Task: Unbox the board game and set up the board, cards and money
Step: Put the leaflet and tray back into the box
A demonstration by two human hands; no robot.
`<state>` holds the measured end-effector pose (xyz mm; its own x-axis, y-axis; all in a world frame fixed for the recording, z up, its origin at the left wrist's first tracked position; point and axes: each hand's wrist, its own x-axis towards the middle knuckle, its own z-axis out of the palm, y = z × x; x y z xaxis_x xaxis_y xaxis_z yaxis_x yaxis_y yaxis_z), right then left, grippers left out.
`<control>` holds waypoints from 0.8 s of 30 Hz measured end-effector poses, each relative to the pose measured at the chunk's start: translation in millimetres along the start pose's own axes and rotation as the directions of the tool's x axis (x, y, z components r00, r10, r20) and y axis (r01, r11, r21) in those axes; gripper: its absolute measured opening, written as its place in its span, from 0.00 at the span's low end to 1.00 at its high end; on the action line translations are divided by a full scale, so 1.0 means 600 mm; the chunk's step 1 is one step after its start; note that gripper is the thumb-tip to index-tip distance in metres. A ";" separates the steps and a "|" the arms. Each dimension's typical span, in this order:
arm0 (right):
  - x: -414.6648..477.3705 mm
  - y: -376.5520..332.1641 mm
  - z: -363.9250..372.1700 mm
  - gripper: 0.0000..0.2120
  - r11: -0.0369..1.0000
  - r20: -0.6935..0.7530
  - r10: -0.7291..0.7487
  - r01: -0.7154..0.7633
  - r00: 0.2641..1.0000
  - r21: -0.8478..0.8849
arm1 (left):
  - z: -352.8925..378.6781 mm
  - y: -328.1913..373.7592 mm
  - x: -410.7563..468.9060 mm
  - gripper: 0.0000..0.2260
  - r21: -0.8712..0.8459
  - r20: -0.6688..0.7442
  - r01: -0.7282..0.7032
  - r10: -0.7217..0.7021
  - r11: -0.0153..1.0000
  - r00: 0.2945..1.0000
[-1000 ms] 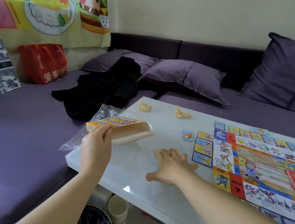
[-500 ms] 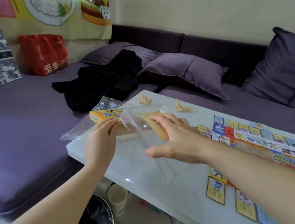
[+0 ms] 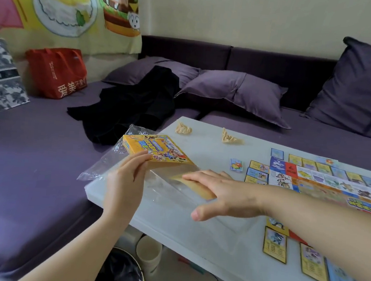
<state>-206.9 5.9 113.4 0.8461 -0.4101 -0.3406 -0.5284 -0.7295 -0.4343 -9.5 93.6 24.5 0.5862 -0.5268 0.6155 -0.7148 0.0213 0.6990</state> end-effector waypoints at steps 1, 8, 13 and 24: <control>0.001 0.003 -0.004 0.44 1.000 0.005 0.014 -0.014 1.000 0.011 | 0.002 0.002 -0.002 0.10 -0.013 0.008 -0.005 0.005 1.000 1.000; 0.013 0.009 -0.002 0.38 0.998 -0.024 0.060 -0.061 0.998 -0.031 | 0.015 0.005 -0.008 0.10 -0.023 0.058 -0.049 0.050 0.999 0.997; 0.025 0.012 0.000 0.42 0.995 -0.028 0.081 -0.082 0.996 -0.056 | 0.012 -0.005 -0.013 0.10 0.054 0.090 -0.089 0.084 0.995 0.992; 0.039 0.013 -0.022 0.44 0.980 0.089 0.129 -0.113 0.988 -0.165 | 0.014 -0.004 -0.037 0.15 0.078 0.195 -0.039 0.023 0.996 0.981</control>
<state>-190.2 -16.8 112.7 0.7611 -0.4502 -0.4669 -0.6018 -0.7587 -0.2495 -24.0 98.2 6.1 0.4841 -0.6818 0.5485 -0.7644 -0.0243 0.6443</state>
